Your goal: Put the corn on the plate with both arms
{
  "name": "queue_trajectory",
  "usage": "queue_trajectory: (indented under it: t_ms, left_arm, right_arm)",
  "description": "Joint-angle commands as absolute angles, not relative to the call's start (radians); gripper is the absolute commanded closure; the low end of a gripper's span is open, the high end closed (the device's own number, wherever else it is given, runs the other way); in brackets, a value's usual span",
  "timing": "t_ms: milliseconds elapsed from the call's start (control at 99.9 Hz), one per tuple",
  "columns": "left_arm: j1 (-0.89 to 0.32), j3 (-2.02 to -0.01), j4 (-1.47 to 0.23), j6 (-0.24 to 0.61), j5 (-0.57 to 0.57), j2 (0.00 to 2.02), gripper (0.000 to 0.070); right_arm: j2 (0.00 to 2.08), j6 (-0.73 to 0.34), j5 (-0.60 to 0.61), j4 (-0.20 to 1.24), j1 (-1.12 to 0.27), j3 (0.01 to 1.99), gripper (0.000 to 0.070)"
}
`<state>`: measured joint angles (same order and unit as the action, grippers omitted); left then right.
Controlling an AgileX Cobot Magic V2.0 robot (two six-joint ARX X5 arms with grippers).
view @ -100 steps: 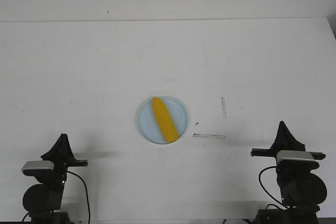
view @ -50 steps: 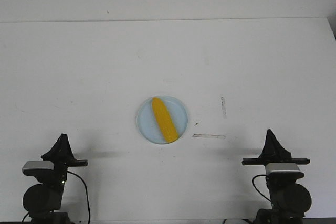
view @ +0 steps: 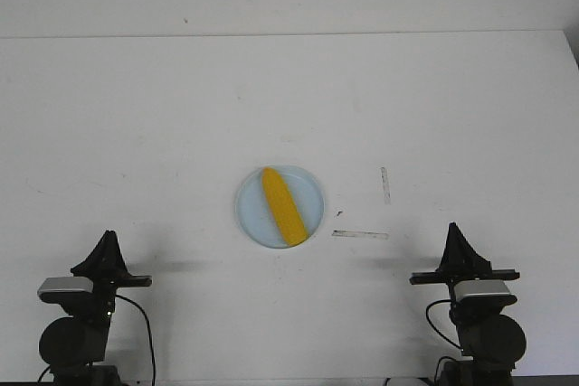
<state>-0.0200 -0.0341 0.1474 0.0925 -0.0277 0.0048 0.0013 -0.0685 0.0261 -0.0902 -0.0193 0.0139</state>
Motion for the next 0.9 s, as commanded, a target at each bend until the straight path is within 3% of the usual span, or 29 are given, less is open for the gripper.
queue_trajectory:
  t_ms: [0,891]
  left_arm:
    - [-0.019,-0.014,0.158,0.093,-0.029,0.003,0.0699]
    - [-0.019,-0.014,0.158,0.093,-0.029,0.003,0.0699]
  right_arm:
    - [0.001,-0.081,0.027,-0.087,-0.02,0.013,0.0698]
    - [0.001,-0.073,0.026,-0.06,-0.02,0.013,0.0698]
